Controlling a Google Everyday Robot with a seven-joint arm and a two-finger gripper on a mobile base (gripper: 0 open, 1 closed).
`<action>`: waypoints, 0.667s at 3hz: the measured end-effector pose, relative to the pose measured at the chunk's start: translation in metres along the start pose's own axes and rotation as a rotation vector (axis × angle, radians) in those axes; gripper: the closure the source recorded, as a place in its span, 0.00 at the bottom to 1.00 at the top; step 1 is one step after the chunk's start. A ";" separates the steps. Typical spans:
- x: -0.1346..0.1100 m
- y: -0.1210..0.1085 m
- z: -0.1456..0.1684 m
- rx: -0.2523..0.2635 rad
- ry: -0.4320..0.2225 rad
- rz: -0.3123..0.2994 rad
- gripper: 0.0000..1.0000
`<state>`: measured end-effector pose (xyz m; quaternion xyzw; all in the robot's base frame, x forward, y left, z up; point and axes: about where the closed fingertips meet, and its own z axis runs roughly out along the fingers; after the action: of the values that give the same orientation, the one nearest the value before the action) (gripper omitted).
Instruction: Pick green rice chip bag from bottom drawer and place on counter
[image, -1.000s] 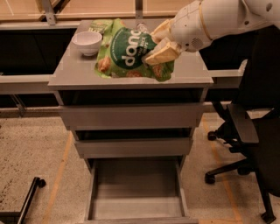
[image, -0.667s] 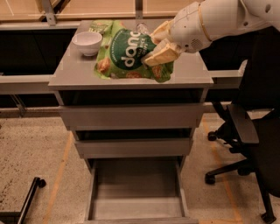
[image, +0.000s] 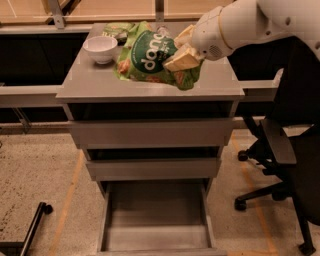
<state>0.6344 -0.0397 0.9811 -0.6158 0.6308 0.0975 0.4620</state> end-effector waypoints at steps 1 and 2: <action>0.030 -0.032 0.021 0.040 0.051 0.037 0.86; 0.069 -0.068 0.049 0.058 0.111 0.076 0.62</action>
Offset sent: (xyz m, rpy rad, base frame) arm 0.1575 -0.0534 -0.0731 -0.0866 0.0642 -0.2114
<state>0.7292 -0.0686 0.9356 -0.5821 0.6809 0.0623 0.4400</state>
